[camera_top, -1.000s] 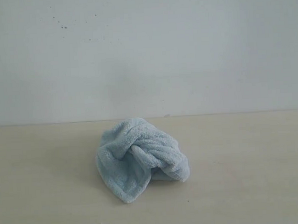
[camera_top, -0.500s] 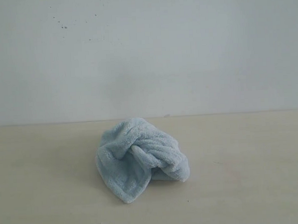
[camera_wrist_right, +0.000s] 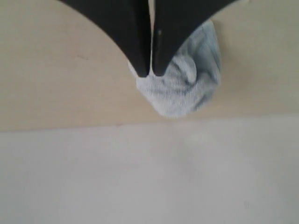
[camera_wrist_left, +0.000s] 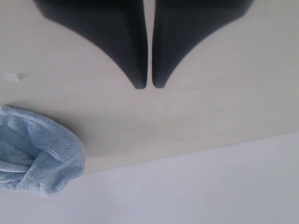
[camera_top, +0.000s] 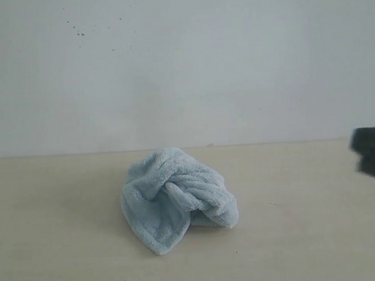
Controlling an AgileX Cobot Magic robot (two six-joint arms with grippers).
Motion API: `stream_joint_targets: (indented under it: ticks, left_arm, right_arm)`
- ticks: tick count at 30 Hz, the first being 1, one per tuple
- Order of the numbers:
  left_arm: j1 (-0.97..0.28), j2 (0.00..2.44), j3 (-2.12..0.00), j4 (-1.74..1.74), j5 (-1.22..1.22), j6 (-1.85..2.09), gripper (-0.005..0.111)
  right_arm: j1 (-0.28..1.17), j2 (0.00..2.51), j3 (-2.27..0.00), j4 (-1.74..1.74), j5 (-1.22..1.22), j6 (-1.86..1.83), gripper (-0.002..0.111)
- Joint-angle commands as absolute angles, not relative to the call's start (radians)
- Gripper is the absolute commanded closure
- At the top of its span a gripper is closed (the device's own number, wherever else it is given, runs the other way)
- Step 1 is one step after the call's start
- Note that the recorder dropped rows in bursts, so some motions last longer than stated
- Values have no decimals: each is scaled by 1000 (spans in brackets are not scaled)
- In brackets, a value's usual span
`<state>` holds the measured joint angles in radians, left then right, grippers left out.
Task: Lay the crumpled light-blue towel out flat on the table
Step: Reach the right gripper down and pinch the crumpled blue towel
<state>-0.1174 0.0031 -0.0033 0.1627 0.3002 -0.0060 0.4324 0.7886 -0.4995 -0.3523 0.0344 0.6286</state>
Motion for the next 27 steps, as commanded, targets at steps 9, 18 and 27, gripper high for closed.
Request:
stream_joint_targets:
  ticks: [9,18,27]
  left_arm:
    - [-115,0,0,156,295,-12,103]
    - [-115,0,0,156,295,-12,103]
    - [-115,0,0,156,295,-12,103]
  right_arm:
    - [601,1583,-941,-377,101,139,53]
    - [618,1814,-1064,-377,75,20,53]
    - [684,1966,-1210,-372,60,-66,58]
